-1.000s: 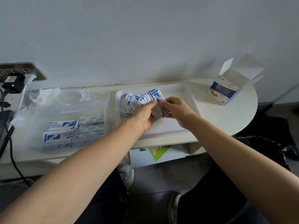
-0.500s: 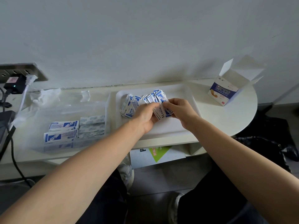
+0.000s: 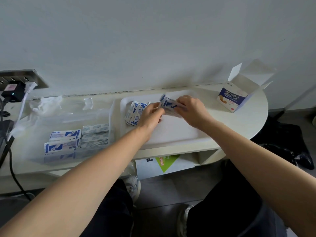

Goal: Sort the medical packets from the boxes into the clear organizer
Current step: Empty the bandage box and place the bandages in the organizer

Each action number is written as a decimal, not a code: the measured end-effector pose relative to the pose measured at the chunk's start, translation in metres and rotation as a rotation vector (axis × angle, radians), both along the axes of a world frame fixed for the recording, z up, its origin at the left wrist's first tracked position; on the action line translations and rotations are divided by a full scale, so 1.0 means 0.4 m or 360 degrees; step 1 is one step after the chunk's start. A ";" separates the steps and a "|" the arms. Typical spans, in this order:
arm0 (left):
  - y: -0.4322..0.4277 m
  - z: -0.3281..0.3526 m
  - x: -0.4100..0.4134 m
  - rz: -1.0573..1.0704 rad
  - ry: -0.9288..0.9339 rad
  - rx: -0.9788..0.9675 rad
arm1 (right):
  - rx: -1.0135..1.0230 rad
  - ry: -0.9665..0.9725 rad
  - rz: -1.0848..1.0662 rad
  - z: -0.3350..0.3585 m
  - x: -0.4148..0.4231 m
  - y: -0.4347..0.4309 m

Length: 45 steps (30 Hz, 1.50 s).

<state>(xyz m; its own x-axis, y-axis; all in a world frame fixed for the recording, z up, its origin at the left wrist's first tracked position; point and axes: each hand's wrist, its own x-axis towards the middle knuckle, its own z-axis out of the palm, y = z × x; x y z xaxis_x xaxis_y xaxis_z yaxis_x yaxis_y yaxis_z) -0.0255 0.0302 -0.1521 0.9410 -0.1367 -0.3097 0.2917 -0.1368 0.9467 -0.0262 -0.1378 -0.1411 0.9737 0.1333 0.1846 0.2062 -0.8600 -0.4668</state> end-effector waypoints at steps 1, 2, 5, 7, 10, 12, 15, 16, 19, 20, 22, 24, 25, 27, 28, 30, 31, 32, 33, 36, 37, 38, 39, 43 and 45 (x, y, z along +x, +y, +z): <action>0.009 -0.005 0.001 -0.0018 -0.0086 0.0161 | -0.0215 -0.0155 0.0089 -0.005 0.000 -0.005; 0.015 -0.010 0.001 -0.0067 -0.0176 0.0329 | -0.0380 -0.0251 0.0171 -0.015 -0.003 -0.005; 0.017 -0.025 -0.002 -0.0283 -0.0406 0.0754 | -0.0584 -0.0338 0.0255 -0.054 -0.023 0.009; 0.012 -0.031 -0.006 -0.0361 -0.0461 0.0893 | -0.0605 -0.0305 0.0246 -0.071 -0.031 0.016; 0.005 -0.030 -0.014 -0.0433 -0.0558 0.1003 | -0.0657 -0.0225 0.0220 -0.091 -0.035 0.020; 0.003 -0.024 -0.019 -0.0452 -0.0625 0.1097 | -0.0656 -0.0178 0.0195 -0.095 -0.034 0.023; 0.002 -0.019 -0.023 -0.0502 -0.0664 0.1289 | -0.0648 -0.0047 0.0177 -0.094 -0.034 0.027; 0.000 -0.020 -0.026 -0.0549 -0.0653 0.1358 | -0.0620 -0.0025 0.0183 -0.094 -0.035 0.027; -0.008 -0.021 -0.039 -0.0651 -0.0615 0.1447 | -0.0480 0.0025 0.0199 -0.099 -0.041 0.022; -0.009 -0.021 -0.039 -0.0633 -0.0620 0.1431 | -0.0425 0.0045 0.0191 -0.099 -0.043 0.019; -0.009 -0.019 -0.037 -0.0574 -0.0625 0.1381 | -0.0354 0.0043 0.0140 -0.096 -0.046 0.011; -0.005 -0.018 -0.033 -0.0554 -0.0610 0.1355 | -0.0377 0.0032 0.0068 -0.088 -0.046 -0.001; -0.004 -0.017 -0.033 -0.0551 -0.0599 0.1345 | -0.0414 0.0035 0.0032 -0.085 -0.047 -0.008; -0.002 -0.019 -0.032 -0.0538 -0.0582 0.1326 | -0.0441 0.0056 -0.0056 -0.081 -0.049 -0.019; -0.003 -0.020 -0.032 -0.0528 -0.0571 0.1310 | -0.0378 0.0091 -0.0097 -0.079 -0.052 -0.023; -0.007 -0.020 -0.030 -0.0517 -0.0537 0.1262 | -0.0172 0.0178 -0.0134 -0.077 -0.056 -0.026; -0.012 -0.020 -0.030 -0.0519 -0.0527 0.1240 | -0.0099 0.0204 -0.0134 -0.076 -0.057 -0.026; -0.016 -0.021 -0.030 -0.0520 -0.0523 0.1227 | -0.0053 0.0213 -0.0131 -0.074 -0.055 -0.026; -0.020 -0.021 -0.029 -0.0518 -0.0522 0.1221 | -0.0022 0.0210 -0.0127 -0.074 -0.052 -0.025; -0.031 -0.025 -0.028 -0.0504 -0.0488 0.1248 | 0.0013 0.0227 -0.0118 -0.074 -0.044 -0.026; -0.033 -0.027 -0.028 -0.0506 -0.0467 0.1257 | 0.0019 0.0245 -0.0117 -0.075 -0.043 -0.027; -0.035 -0.030 -0.028 -0.0508 -0.0451 0.1258 | 0.0029 0.0254 -0.0112 -0.076 -0.043 -0.029; -0.036 -0.031 -0.027 -0.0511 -0.0439 0.1256 | 0.0043 0.0254 -0.0107 -0.077 -0.043 -0.031; -0.032 -0.018 -0.016 -0.0451 -0.0429 0.1158 | 0.0144 0.0169 -0.0115 -0.062 -0.040 -0.036; -0.023 -0.001 -0.007 -0.0362 -0.0425 0.1058 | 0.0198 0.0131 -0.0132 -0.047 -0.031 -0.032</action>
<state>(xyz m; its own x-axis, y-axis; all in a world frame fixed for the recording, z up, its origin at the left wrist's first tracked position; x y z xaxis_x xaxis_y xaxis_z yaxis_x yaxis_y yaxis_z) -0.0284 0.0209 -0.1527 0.9665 -0.2007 -0.1599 -0.0403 -0.7341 0.6779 -0.0388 -0.1508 -0.1597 0.9929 0.0328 0.1141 0.0937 -0.8069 -0.5832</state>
